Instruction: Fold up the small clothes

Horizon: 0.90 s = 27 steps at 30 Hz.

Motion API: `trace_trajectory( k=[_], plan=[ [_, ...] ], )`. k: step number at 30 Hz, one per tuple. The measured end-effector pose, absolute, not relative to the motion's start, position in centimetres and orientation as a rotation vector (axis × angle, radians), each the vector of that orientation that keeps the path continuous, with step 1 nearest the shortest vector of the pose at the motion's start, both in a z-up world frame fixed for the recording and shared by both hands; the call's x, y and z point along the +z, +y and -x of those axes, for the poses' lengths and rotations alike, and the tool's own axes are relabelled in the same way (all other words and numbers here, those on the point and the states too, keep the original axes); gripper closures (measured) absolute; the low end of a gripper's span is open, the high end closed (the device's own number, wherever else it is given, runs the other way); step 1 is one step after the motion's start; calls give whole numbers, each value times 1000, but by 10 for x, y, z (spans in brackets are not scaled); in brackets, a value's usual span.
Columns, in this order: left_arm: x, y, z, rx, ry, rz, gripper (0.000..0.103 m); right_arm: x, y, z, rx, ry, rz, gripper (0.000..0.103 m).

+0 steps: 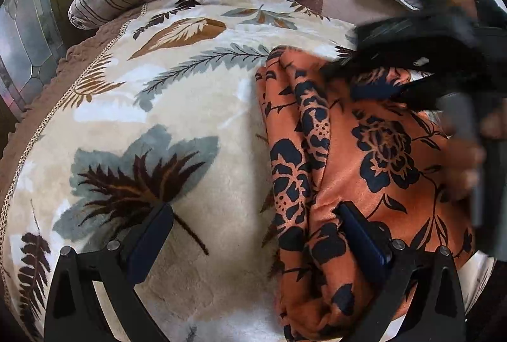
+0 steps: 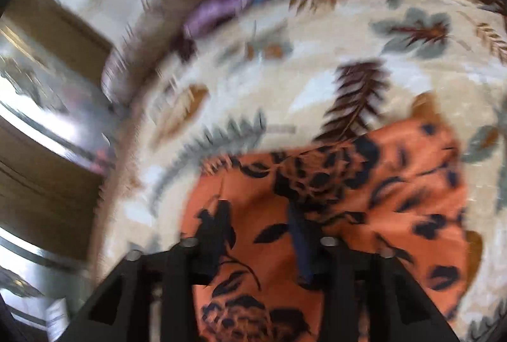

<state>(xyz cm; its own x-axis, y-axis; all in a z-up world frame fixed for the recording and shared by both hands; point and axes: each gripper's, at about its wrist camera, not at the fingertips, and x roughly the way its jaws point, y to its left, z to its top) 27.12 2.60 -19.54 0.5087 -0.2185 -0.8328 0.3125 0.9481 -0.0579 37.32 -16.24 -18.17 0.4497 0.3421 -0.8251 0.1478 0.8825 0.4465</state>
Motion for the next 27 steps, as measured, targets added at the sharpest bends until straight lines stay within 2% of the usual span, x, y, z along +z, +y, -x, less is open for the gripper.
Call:
trace_trajectory(
  k=[5,12,15,18,27],
  plan=[
    [-194,25,-269,-324,973,-115,0,-169,-168,-359,141,1084,-514,50],
    [-193,23,-268,-298,974,-119,0,-128,-216,-264,164,969,-484,49],
    [-191,20,-264,-279,959,-137,0,-132,-222,-223,161,984,-476,52],
    [-190,19,-261,-263,941,-154,0,-153,-218,-191,163,1047,-444,61],
    [-190,16,-256,-247,903,-189,0,-173,-198,-165,125,910,-277,63]
  ],
)
